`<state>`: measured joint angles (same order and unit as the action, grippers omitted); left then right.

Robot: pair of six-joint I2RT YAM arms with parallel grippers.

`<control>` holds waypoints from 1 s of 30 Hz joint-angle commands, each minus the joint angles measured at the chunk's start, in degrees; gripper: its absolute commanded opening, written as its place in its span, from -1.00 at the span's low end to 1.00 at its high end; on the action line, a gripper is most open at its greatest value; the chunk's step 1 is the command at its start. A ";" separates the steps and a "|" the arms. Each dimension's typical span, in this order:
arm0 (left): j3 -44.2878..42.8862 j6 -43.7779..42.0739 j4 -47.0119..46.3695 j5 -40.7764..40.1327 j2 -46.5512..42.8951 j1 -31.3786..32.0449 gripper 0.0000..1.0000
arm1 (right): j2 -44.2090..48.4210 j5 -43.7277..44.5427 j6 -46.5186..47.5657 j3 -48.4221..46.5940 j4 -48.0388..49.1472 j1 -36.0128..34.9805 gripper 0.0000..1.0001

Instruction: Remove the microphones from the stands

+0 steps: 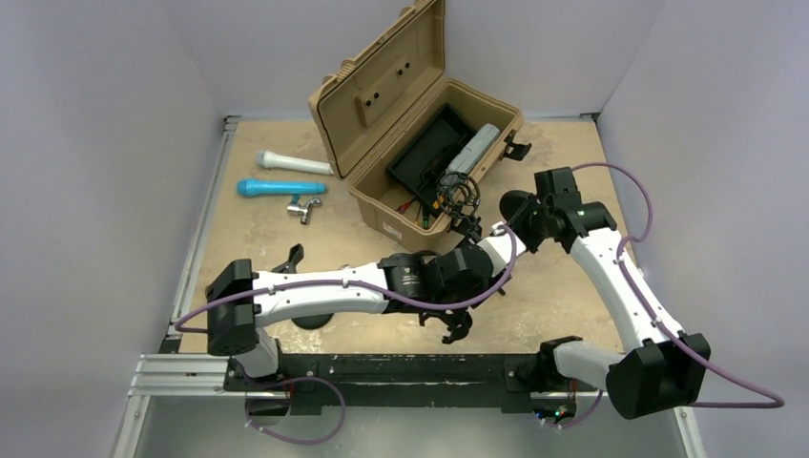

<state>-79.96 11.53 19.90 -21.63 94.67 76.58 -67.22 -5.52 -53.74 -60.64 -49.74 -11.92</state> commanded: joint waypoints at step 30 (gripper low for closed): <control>-1.42 -3.27 18.14 6.25 -10.66 1.42 -1.00 | 23.60 -11.93 20.21 9.73 16.78 0.32 0.37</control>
<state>-80.51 12.03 29.98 -21.69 89.52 77.49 -45.10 -10.59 -47.68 -49.12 -39.59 -11.46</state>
